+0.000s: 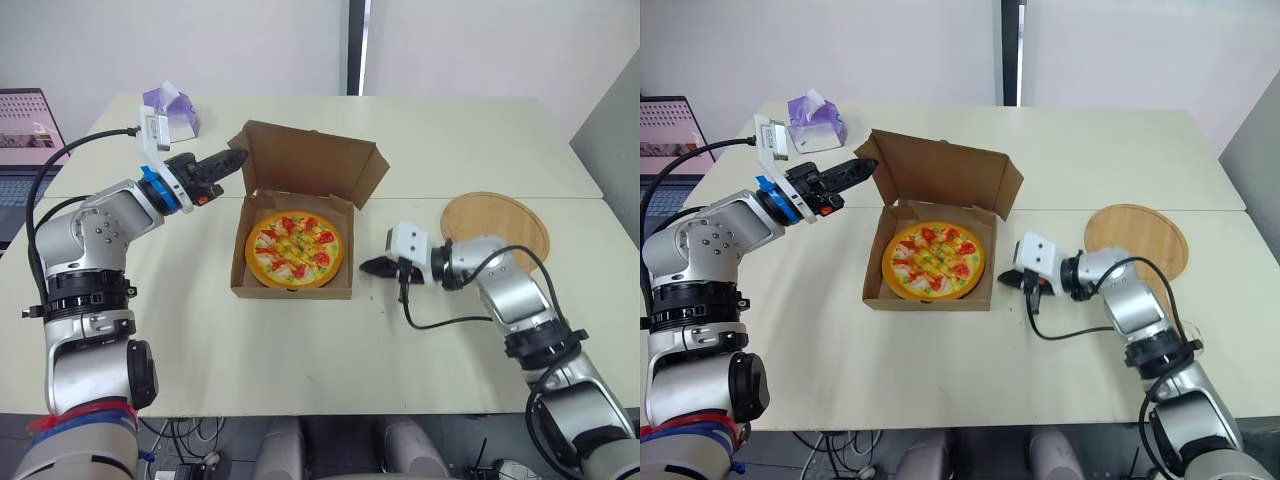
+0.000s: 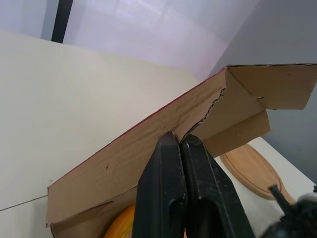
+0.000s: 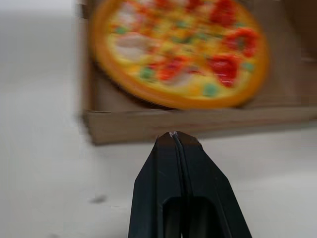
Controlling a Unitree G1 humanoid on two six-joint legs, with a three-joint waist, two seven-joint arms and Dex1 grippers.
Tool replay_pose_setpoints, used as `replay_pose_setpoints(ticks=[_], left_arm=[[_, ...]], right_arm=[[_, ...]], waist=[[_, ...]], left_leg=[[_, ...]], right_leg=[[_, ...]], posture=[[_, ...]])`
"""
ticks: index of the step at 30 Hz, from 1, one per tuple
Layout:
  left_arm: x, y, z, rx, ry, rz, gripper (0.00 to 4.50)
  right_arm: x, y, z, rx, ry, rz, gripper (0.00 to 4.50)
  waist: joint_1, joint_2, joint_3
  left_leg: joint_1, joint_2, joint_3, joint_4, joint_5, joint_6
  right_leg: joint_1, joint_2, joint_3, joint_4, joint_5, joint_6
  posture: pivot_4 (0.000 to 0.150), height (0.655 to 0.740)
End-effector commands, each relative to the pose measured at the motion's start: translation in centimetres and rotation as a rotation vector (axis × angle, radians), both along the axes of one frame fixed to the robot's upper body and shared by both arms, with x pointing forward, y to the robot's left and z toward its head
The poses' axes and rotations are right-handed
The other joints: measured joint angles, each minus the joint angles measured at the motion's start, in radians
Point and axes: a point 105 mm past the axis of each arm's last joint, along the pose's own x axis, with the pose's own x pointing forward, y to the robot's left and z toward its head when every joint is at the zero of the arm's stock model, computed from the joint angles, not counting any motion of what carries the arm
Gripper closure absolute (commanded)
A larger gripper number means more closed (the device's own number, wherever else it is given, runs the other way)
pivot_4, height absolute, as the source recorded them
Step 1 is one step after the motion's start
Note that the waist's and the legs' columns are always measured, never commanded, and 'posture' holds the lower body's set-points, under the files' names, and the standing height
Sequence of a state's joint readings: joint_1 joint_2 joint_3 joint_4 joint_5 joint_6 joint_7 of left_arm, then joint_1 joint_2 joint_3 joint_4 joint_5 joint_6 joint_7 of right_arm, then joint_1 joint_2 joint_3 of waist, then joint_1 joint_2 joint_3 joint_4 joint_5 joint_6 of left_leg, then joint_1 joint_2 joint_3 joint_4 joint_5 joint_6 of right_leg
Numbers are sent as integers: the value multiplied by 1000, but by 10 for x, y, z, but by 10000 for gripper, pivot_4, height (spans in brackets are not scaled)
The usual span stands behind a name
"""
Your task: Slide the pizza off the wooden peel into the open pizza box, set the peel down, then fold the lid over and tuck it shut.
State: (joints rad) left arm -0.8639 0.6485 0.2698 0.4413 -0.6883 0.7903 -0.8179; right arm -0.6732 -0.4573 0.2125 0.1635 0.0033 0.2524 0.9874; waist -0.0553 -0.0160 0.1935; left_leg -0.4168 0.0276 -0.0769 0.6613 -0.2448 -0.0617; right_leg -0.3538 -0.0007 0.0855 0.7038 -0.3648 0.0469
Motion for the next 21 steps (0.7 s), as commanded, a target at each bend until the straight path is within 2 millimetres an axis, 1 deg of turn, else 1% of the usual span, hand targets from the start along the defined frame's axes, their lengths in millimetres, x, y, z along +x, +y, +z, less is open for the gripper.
replay_pose_setpoints(ticks=[1,3,5,11,15,17,21], left_arm=[[1,-2,19,-3,-82,-1,45000],[3,-2,19,-2,-88,4,45000],[4,-1,20,-4,-94,9,45000],[5,1,23,-9,-116,33,45000],[6,5,23,-1,-139,66,45000],[8,7,24,4,-162,96,45000],[6,4,19,59,-198,102,45000]], right_arm=[[20,-9,39,127,-133,-121,43191],[23,-10,47,184,-136,-154,38755],[23,-9,51,219,-135,-185,32684],[21,-7,55,314,-101,-304,10643],[26,-3,66,428,-98,-408,10643],[27,0,69,442,-107,-426,10643],[30,3,72,467,-119,-454,10643]], waist=[[0,0,0],[-1,0,0],[-1,0,0],[-1,0,0],[0,0,0],[-1,0,0],[-1,0,0]], left_leg=[[0,0,0,0,0,0],[0,0,0,0,0,0],[0,0,0,0,0,0],[-1,0,0,-1,0,0],[-1,1,0,0,0,0],[-1,1,-1,0,0,0],[-1,0,-1,0,0,0]], right_leg=[[0,0,0,0,0,0],[0,0,-1,0,0,0],[0,0,-2,0,0,0],[-2,-2,-5,2,0,0],[-4,-4,-14,6,0,0],[-5,-4,-15,8,0,0],[-5,-4,-15,9,0,0]], posture=[[1500,7400],[1500,7400],[1500,7400],[1500,7400],[1500,7400],[1500,7400],[1500,7400]])
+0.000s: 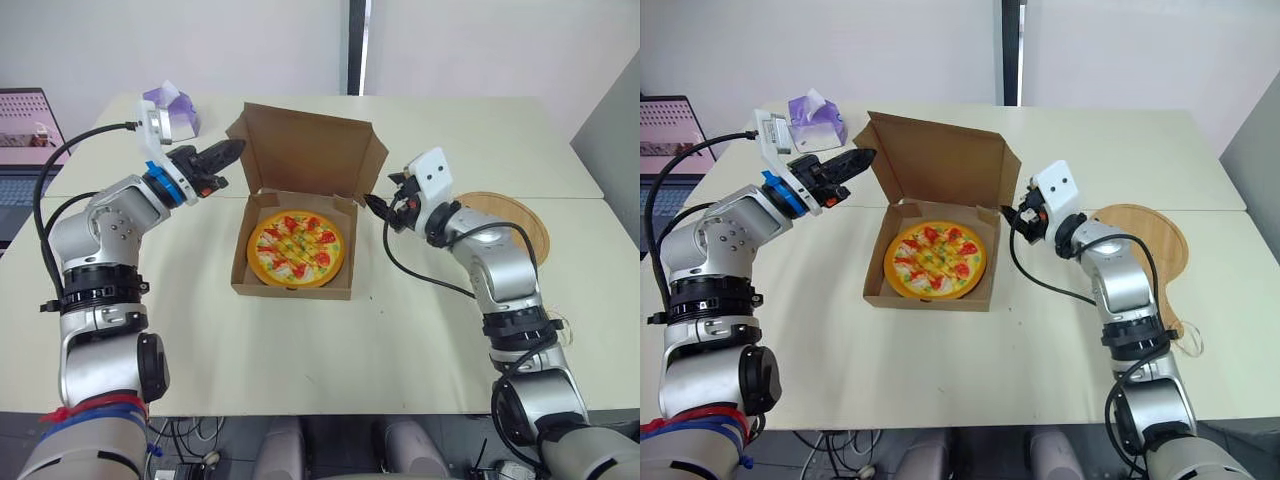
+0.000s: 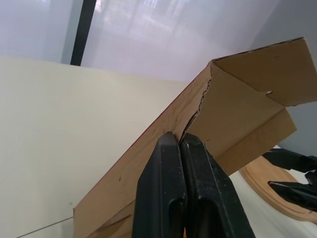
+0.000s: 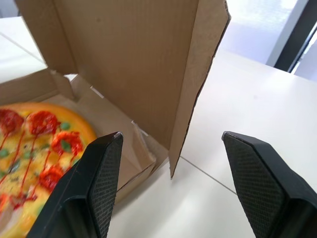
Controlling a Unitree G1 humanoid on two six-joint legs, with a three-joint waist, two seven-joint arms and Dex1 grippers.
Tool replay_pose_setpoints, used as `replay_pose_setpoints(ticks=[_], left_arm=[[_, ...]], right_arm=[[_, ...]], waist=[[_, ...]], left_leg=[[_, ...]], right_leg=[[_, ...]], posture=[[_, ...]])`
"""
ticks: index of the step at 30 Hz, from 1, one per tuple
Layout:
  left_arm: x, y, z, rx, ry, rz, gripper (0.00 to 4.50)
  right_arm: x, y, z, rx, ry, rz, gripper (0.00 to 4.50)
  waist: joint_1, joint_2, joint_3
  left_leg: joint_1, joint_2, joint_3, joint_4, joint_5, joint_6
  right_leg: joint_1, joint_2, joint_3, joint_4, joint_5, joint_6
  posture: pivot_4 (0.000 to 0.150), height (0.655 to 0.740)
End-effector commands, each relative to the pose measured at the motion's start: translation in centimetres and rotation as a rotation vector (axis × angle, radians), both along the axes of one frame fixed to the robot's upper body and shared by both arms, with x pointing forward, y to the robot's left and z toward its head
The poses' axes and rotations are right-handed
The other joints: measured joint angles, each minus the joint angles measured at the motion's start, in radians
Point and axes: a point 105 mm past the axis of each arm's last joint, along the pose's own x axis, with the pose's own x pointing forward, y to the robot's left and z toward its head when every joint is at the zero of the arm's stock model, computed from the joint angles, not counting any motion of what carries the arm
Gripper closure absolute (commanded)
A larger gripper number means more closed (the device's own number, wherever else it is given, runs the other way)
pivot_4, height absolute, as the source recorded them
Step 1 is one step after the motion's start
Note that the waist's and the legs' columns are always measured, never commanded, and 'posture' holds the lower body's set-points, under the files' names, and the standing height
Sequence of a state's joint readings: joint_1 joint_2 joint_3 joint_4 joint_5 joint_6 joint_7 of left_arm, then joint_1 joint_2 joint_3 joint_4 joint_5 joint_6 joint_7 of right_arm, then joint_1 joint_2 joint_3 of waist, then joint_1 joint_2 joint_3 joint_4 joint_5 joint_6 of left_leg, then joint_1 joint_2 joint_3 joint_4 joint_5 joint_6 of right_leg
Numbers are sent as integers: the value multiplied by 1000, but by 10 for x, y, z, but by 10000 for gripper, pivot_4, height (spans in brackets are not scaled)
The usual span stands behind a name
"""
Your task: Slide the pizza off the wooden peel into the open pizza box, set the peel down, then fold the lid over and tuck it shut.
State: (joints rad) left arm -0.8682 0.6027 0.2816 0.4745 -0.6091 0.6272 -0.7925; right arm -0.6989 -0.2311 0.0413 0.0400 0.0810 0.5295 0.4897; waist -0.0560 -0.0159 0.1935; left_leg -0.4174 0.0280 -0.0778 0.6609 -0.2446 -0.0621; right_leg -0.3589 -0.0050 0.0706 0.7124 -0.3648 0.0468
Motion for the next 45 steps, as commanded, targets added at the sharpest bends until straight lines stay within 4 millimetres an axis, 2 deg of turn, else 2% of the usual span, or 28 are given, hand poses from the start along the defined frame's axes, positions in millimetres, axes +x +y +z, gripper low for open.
replay_pose_setpoints(ticks=[1,7,8,11,19,23,27,32,37,45], left_arm=[[-5,-1,17,38,-101,12,45000],[-4,-2,17,55,-122,27,45000],[-4,-2,17,54,-122,27,45000],[-4,-2,16,55,-122,26,45000],[-5,-2,16,60,-122,27,45000],[-6,-2,16,55,-126,32,45000],[-8,2,16,127,-161,73,45000],[-6,7,17,245,-224,136,45000],[1,13,25,275,-256,207,45000],[-3,14,23,308,-218,189,45000]], right_arm=[[-1,2,25,38,-83,-19,10643],[6,7,36,80,-126,-53,10643],[7,9,38,80,-136,-53,12319],[8,13,43,88,-155,-46,18290],[4,20,46,97,-187,-12,44626],[3,25,51,93,-217,5,44859],[2,28,61,69,-262,15,44859],[3,34,74,58,-291,20,44859],[5,40,86,46,-309,17,44859],[4,47,85,11,-272,21,44859]], waist=[[0,0,0],[-1,0,0],[-1,0,0],[0,0,0],[-1,0,0],[-1,0,0],[-1,0,0],[-1,0,0],[-1,0,0],[-2,0,0]], left_leg=[[0,0,0,0,0,0],[0,0,1,0,0,0],[0,0,1,0,0,0],[0,0,1,0,0,0],[0,0,1,0,0,0],[0,0,1,0,0,0],[0,0,1,0,0,0],[0,0,2,0,0,0],[-1,0,4,-1,0,0],[-7,0,4,0,1,-1]], right_leg=[[0,0,0,0,0,0],[-2,0,0,1,0,0],[-2,0,0,1,0,0],[-2,0,-1,1,0,0],[-2,0,-1,1,0,0],[-2,0,-1,1,0,0],[-3,0,0,2,0,0],[-4,0,-1,2,0,0],[-6,0,-1,3,0,0],[-14,0,-1,6,1,-1]], posture=[[1500,7400],[1500,7400],[1500,7400],[1500,7400],[1500,7400],[1500,7400],[1500,7400],[1500,7400],[1500,7400],[1500,7400]])
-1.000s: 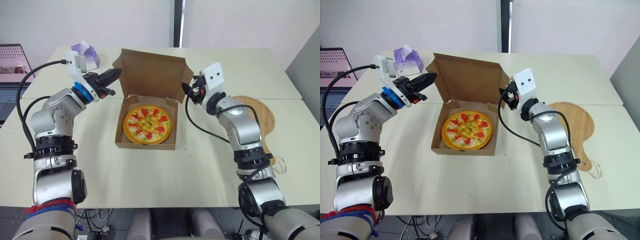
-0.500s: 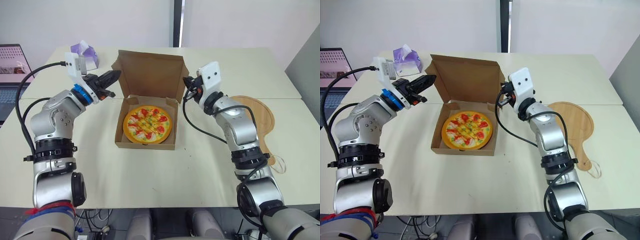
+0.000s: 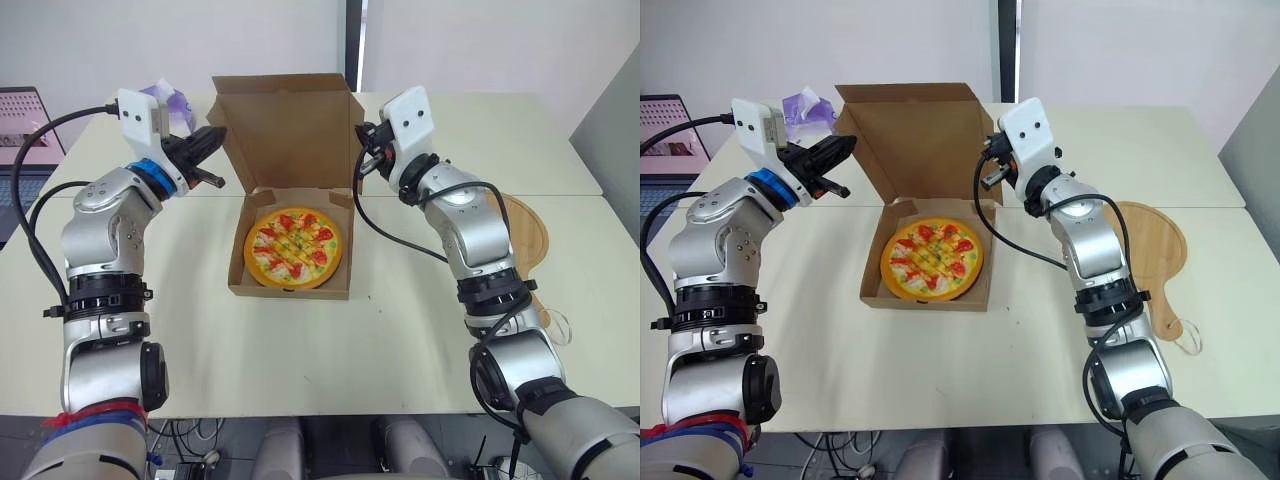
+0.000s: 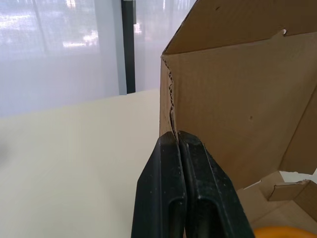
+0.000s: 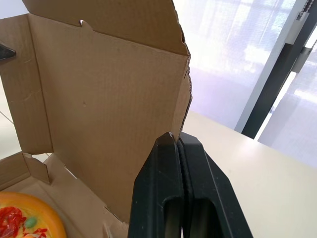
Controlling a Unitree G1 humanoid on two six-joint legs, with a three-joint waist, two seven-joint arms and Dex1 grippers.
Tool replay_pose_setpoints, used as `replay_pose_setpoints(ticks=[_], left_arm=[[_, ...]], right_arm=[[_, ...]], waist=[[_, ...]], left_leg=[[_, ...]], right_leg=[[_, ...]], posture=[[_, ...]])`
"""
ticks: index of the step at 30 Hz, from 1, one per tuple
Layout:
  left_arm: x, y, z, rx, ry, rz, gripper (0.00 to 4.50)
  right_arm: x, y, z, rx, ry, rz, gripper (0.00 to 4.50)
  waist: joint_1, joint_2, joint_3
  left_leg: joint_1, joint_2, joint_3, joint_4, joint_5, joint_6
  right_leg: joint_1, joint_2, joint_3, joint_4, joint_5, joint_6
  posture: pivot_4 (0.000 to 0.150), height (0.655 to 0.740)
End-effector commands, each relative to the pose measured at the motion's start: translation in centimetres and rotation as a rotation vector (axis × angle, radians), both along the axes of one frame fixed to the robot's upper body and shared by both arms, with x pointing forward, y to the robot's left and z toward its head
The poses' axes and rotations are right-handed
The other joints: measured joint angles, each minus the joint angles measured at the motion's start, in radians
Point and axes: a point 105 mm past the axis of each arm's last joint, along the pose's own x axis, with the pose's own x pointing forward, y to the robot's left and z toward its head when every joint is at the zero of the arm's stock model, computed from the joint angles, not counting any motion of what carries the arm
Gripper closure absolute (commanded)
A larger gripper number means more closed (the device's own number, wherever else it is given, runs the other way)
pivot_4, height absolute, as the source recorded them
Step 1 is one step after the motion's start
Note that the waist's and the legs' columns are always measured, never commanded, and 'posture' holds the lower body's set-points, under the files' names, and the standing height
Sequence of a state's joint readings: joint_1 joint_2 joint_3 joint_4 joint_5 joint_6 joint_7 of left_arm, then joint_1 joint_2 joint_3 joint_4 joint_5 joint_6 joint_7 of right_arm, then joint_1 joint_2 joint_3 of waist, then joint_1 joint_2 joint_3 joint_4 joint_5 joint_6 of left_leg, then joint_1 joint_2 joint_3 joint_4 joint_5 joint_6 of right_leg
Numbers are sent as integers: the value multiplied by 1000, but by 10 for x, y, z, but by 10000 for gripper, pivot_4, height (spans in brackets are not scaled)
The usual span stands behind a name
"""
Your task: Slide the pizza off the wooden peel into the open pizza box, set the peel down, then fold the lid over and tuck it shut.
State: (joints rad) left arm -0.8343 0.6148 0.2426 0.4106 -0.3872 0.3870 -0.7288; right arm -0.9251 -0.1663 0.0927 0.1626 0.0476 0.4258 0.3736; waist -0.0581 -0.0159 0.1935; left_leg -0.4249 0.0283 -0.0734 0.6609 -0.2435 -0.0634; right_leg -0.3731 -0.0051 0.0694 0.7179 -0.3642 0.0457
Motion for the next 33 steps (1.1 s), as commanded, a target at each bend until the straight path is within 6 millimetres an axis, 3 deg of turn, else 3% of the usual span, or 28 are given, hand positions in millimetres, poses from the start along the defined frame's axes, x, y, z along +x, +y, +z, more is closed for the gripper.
replay_pose_setpoints(ticks=[1,14,27,33], left_arm=[[-7,-1,13,35,-26,-13,45000],[-31,2,15,54,23,-10,45000],[-11,2,30,33,-19,17,45000],[-20,2,27,34,0,3,45000]], right_arm=[[-10,8,19,-4,-57,21,44859],[-25,12,16,3,5,18,44859],[-18,14,20,12,-20,1,44859],[-24,16,17,16,-8,20,44859]], waist=[[0,0,0],[0,0,0],[0,0,0],[-3,0,0]], left_leg=[[0,0,0,0,0,0],[-1,1,0,0,0,1],[-1,-1,0,0,0,1],[-1,0,0,-1,0,1]], right_leg=[[0,0,0,0,0,0],[-1,0,0,0,0,0],[-1,0,-1,0,0,0],[-1,0,-1,0,0,0]], posture=[[1500,7400],[1500,7400],[1500,7400],[1500,7400]])
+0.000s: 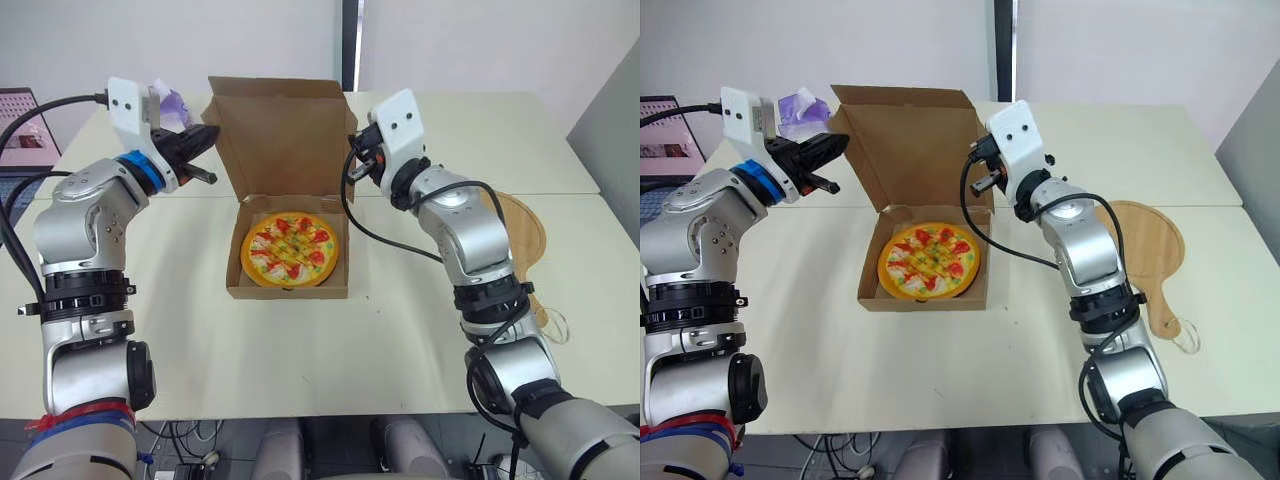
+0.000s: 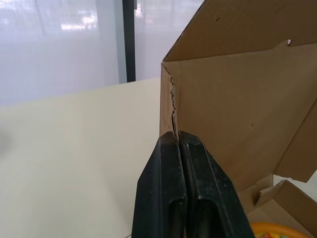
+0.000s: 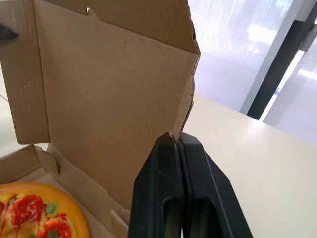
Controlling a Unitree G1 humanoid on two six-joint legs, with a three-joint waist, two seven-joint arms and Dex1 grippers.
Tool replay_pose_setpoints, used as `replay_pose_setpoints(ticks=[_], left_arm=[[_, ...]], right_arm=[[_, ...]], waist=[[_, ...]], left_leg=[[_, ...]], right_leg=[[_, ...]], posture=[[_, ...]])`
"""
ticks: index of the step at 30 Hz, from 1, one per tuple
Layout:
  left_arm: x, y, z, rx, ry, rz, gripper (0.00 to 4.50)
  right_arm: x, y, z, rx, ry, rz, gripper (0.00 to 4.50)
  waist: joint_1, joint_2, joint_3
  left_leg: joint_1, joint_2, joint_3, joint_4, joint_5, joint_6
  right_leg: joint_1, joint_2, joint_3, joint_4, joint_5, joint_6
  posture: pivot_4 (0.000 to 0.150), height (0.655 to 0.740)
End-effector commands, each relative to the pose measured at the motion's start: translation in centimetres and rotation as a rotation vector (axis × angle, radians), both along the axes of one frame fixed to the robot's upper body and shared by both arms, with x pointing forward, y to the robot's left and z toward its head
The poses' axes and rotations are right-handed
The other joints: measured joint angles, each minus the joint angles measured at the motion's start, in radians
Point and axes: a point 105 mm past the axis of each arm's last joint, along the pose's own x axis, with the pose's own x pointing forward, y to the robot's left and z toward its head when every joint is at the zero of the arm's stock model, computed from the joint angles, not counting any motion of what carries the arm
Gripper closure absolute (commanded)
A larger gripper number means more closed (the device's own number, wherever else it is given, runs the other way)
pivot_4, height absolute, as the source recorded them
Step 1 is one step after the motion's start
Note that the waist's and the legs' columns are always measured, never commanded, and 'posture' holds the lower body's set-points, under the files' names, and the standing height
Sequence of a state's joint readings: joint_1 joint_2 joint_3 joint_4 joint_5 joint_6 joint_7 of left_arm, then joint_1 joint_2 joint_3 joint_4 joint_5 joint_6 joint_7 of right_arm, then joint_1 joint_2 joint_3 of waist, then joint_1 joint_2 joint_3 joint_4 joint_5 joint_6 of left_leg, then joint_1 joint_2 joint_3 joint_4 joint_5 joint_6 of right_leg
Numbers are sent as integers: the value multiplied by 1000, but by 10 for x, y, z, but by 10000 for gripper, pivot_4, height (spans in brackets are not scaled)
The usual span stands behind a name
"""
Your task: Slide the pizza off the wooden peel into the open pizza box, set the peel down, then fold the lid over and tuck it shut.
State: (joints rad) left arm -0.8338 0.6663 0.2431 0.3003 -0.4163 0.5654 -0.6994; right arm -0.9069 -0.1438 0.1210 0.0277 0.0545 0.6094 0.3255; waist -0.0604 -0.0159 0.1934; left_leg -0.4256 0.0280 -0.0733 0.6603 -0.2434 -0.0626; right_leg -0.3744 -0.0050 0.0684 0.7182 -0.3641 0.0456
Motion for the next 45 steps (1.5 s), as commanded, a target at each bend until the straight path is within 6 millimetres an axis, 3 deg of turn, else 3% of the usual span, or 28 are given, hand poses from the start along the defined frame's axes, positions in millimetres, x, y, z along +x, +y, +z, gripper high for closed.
replay_pose_setpoints(ticks=[1,20,29,45], left_arm=[[-15,0,16,14,-63,-5,45000],[-57,4,-12,26,-113,126,45000],[-78,-4,-28,56,-183,192,45000],[-90,2,-49,52,-192,286,45000]], right_arm=[[-15,8,16,22,-64,44,44859],[-50,22,-12,71,34,141,44859],[-69,22,-25,89,58,193,44859],[-72,20,-44,138,131,227,44859]], waist=[[-2,0,0],[0,0,0],[2,0,0],[2,-1,-1]], left_leg=[[0,0,0,0,0,0],[0,1,-1,0,0,1],[0,2,-1,0,0,1],[0,1,-1,0,0,1]], right_leg=[[0,0,0,0,0,0],[1,0,1,0,0,0],[1,0,1,0,0,0],[2,0,1,0,0,0]], posture=[[1500,7400],[1500,7400],[1500,7400],[1500,7400]])
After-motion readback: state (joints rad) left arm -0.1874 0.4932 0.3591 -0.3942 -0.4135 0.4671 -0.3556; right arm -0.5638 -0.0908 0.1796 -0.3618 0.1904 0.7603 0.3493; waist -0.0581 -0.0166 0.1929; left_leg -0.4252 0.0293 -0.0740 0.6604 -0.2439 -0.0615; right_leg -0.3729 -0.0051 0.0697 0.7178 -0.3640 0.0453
